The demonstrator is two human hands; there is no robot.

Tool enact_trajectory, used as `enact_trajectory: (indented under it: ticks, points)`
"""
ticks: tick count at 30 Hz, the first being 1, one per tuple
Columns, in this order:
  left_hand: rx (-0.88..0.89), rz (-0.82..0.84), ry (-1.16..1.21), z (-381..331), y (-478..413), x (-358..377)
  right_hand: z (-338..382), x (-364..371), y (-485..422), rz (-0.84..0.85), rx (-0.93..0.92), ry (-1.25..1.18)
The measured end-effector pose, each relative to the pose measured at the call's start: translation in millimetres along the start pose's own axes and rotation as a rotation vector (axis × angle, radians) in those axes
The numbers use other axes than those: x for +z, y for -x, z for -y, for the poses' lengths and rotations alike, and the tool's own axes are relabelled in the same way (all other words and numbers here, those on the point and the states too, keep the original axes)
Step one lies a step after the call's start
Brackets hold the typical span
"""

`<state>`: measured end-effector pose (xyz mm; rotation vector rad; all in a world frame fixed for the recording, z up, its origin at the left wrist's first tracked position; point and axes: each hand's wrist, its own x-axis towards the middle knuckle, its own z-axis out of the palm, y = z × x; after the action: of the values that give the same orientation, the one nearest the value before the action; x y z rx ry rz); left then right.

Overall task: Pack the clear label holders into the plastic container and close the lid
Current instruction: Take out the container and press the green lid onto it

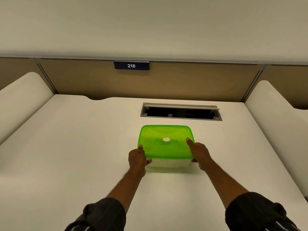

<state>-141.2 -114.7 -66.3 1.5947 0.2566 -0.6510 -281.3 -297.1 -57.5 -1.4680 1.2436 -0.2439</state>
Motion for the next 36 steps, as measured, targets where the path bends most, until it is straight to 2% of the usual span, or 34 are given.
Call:
enact_trajectory:
  ticks: [4, 11, 21, 24, 30, 33, 36]
  points:
    - [0.004, -0.021, -0.029, -2.1, -3.7, 2.1, -4.6, 7.5, 15.0, -0.045, 0.092, -0.007]
    - [0.101, -0.024, -0.004, 2.2, 0.4, 2.5, -4.8, 5.4, 21.8, -0.041, 0.057, -0.105]
    - [0.149, -0.042, -0.145, 5.0, 2.3, -3.4, -5.8, 3.0, 27.2, -0.096, -0.073, 0.011]
    - [0.152, -0.071, -0.282, -0.8, 3.3, -1.4, -6.8, 3.6, 30.4, -0.122, -0.104, 0.044]
    - [0.2, -0.121, -0.801, -26.7, -5.9, 1.1, 0.6, 1.0, 30.8, -0.086, -0.032, 0.222]
    - [0.268, -0.082, -0.871, -36.3, -12.7, 8.3, 8.0, 0.3, 24.1, -0.111, 0.011, 0.21]
    - [0.247, -0.1, -0.892, -31.3, -13.0, 14.7, 5.4, 4.2, 19.0, -0.182, -0.011, 0.255]
